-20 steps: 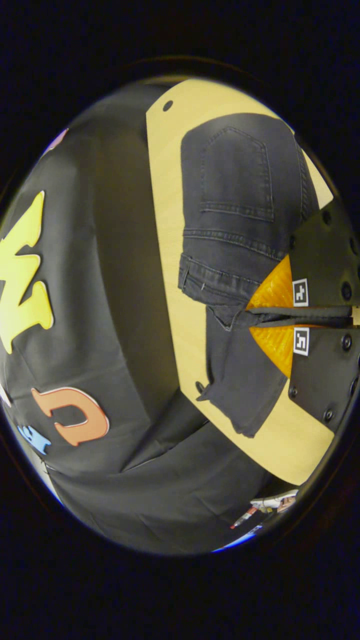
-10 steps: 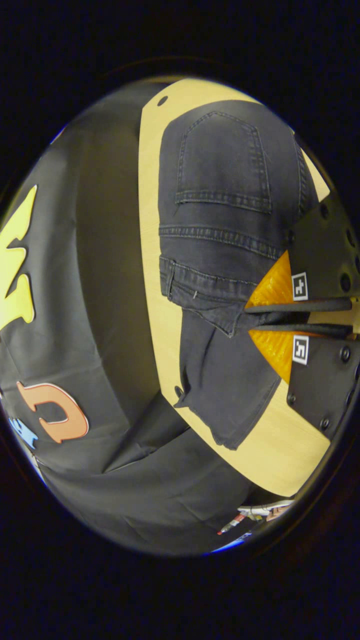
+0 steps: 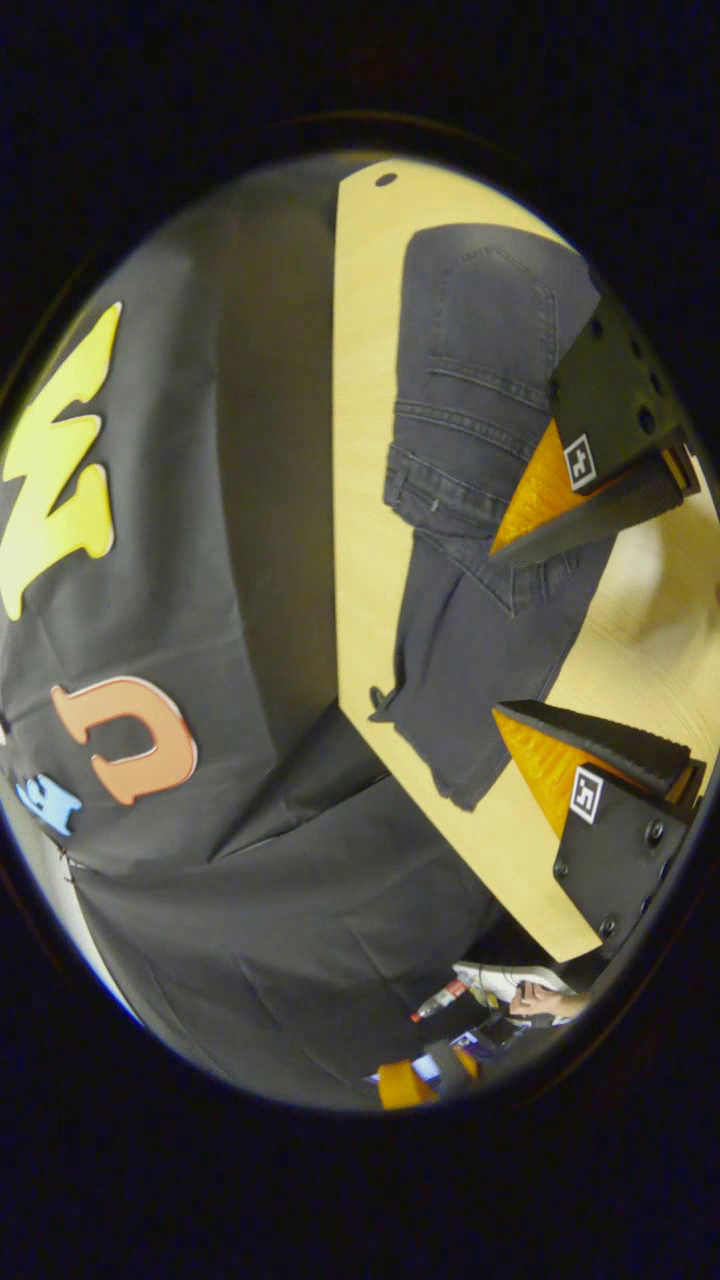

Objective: Grasp the waist and the cuffs of the jeans and fold them to make the two legs overlap; first hold the waist and fold one-third of the jeans toward the cuffs, then hold the cuffs and fold the remaining one-third in the same direction to finish folding.

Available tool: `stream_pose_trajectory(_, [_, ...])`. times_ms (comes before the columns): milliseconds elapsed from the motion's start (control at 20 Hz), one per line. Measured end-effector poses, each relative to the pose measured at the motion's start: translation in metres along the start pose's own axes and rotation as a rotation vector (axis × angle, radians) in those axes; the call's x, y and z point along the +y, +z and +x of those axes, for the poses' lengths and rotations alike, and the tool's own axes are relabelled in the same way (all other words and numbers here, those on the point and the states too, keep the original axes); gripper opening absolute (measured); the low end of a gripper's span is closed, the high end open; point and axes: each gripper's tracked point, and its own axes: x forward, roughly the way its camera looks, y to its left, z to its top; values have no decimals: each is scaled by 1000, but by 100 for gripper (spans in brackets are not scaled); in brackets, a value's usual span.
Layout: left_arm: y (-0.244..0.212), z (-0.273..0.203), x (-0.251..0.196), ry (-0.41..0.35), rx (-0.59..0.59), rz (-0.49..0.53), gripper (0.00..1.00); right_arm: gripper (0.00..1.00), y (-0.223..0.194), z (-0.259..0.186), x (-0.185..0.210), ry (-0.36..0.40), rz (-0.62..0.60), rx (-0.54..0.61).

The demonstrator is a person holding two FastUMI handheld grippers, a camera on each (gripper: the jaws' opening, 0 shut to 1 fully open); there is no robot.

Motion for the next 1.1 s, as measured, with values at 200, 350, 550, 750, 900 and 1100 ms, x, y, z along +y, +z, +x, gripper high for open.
stream_pose_trajectory(200, [-41,35,12,8,159,-187,99,84,39,-46,-7,1,-40,-91])
stream_pose_trajectory(350, [-70,58,16,0,268,-309,99,76,65,-77,-23,-25,-27,-146])
stream_pose_trajectory(550, [-93,97,18,4,375,-534,99,76,95,-116,-53,-84,8,-219])
stream_pose_trajectory(750, [-109,136,34,55,409,-701,99,84,114,-141,-77,-134,47,-267])
stream_pose_trajectory(900, [-109,155,48,86,392,-717,99,84,120,-153,-93,-170,53,-282])
stream_pose_trajectory(1100, [-110,181,63,117,391,-734,99,84,126,-168,-109,-208,65,-298])
